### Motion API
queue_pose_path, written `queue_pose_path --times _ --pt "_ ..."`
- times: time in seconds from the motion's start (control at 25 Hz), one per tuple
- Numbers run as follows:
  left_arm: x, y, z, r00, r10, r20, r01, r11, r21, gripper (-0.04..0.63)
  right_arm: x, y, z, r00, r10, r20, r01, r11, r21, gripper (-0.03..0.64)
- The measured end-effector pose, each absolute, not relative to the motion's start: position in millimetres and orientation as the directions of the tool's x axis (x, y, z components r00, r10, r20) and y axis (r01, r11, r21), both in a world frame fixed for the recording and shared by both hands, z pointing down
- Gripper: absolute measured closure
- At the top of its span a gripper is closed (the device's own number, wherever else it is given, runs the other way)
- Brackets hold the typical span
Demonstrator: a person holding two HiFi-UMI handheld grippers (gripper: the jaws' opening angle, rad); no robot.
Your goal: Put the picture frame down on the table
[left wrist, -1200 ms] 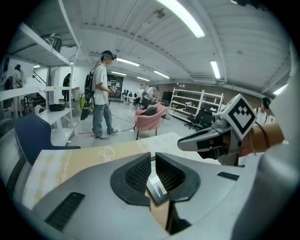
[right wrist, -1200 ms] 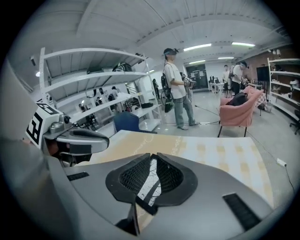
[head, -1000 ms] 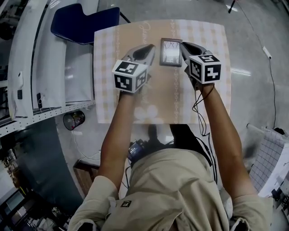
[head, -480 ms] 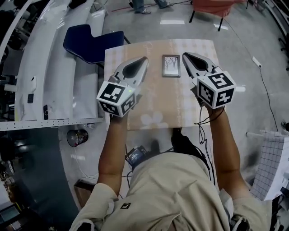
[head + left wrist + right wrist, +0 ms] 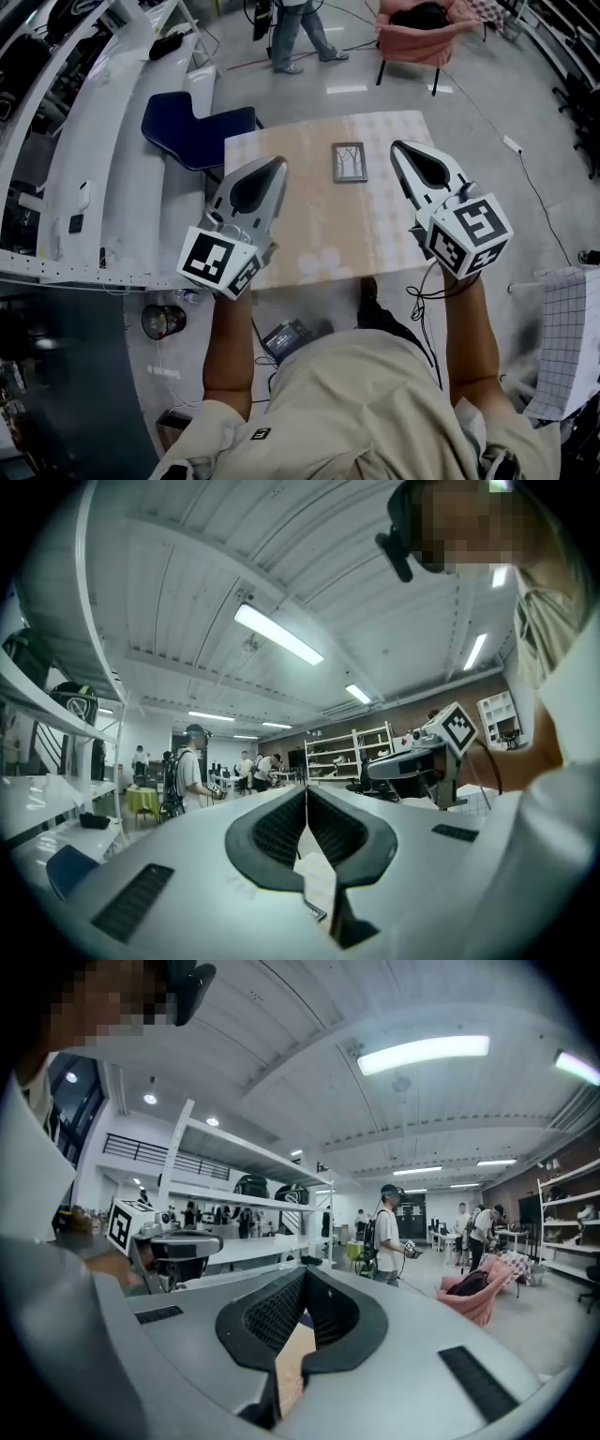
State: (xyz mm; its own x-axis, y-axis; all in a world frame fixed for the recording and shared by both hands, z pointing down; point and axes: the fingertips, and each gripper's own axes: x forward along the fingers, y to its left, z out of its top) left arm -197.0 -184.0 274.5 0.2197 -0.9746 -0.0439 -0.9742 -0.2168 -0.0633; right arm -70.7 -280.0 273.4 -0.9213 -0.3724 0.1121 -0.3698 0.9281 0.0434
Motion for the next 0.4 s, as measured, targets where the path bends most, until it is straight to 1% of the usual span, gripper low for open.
queue_pose_path --times 0.2,0.4 --pt "-189 -140 251 0.232 -0.968 -0.099 -0.970 -0.223 -0.095 0.578 -49 -245 248 -0.913 -0.400 0.077 -0.394 0.915 0.082 0.592" --pt "-180 -96 242 0.234 -0.966 -0.113 -0.969 -0.224 -0.100 0.578 -28 -208 234 -0.907 -0.417 0.063 -0.411 0.907 0.091 0.591"
